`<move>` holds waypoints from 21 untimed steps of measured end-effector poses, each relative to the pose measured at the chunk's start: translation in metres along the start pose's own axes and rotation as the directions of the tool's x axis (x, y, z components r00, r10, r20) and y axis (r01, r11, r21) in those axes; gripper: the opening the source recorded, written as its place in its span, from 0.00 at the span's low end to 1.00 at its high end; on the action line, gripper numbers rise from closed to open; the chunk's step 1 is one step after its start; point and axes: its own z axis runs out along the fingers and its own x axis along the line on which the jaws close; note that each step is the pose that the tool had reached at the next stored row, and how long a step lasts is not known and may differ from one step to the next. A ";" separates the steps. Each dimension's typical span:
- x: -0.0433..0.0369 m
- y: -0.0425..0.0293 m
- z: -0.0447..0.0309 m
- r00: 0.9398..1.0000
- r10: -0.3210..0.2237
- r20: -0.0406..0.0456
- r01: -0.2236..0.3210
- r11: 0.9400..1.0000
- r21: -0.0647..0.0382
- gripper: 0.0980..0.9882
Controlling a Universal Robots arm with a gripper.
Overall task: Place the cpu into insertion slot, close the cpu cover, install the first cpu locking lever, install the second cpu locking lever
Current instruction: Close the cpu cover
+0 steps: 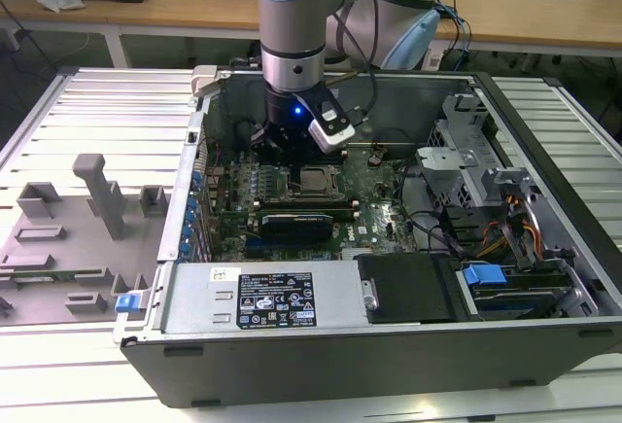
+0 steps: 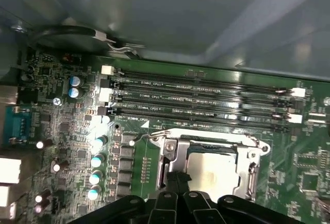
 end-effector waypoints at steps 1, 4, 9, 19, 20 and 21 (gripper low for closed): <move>-0.0002 -0.0001 -0.0040 1.000 0.000 0.000 0.000 1.000 0.000 0.01; -0.0076 -0.0010 -0.0059 1.000 0.000 -0.001 0.000 1.000 0.001 0.01; -0.0261 -0.0038 -0.0051 1.000 0.000 -0.006 0.000 1.000 0.000 0.01; -0.0278 -0.0040 -0.0410 1.000 0.000 -0.006 0.000 1.000 0.008 0.01; -0.0278 -0.0040 -0.0410 1.000 0.000 -0.006 0.000 1.000 0.008 0.01; -0.0278 -0.0040 -0.0410 1.000 0.000 -0.006 0.000 1.000 0.008 0.01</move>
